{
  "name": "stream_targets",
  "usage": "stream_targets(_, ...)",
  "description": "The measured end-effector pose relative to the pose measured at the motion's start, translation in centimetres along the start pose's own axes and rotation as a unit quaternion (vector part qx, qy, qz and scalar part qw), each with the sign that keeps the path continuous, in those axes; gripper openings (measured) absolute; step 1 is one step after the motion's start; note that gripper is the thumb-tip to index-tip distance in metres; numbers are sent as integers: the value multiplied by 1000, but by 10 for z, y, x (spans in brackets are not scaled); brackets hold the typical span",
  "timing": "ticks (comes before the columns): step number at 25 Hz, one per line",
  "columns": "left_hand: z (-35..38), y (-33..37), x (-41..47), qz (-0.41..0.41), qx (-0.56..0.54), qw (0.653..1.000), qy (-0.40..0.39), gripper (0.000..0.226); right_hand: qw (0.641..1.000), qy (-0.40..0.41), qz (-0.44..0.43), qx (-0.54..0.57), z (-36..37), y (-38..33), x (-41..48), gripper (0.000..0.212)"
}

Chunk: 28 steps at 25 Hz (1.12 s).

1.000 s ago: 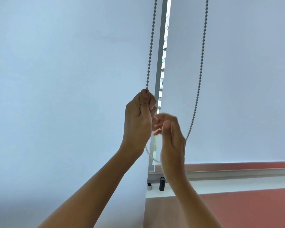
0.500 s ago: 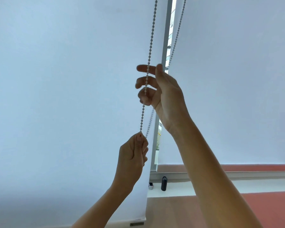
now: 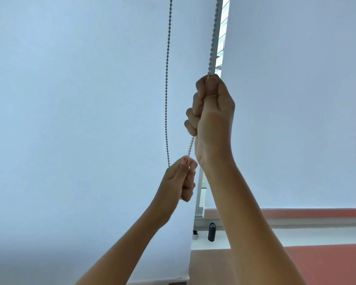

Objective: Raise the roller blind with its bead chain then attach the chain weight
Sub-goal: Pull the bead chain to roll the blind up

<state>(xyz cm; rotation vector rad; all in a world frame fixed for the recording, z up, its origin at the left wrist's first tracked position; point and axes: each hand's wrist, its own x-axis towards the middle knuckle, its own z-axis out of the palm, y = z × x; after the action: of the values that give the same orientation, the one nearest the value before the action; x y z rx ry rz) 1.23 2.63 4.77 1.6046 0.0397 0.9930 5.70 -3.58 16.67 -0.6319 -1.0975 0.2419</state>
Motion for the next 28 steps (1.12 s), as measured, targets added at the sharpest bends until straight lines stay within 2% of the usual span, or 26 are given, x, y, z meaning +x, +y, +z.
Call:
stream_targets(2,-8,7,7,-29,-72,996,-40,39,1000,-3,-9,11,-2,3,-5,29)
stream_targets(4,-16,14,16,-21,-101,993,-62,49,1000,2,-22,-5,-5,14,-16,34)
stream_targets(7,-21,27,28,7,-94,993,-69,50,998,18,-45,-47,-10,32,-27,34)
stream_targets(11,-20,49,42,45,-68,994,-80,37,992,43,-77,-89,-23,40,-30,36)
stream_targets(16,-12,67,47,62,-66,989,-113,38,990,55,16,-125,-42,72,-73,37)
stream_targets(21,3,78,45,44,-90,984,-145,35,982,53,38,-175,-53,95,-100,38)
stream_targets(25,13,87,43,-9,-71,992,-102,38,968,51,23,-243,-60,103,-124,31)
stream_targets(28,26,85,36,19,-74,997,-31,47,962,41,-9,-268,-57,99,-127,31)
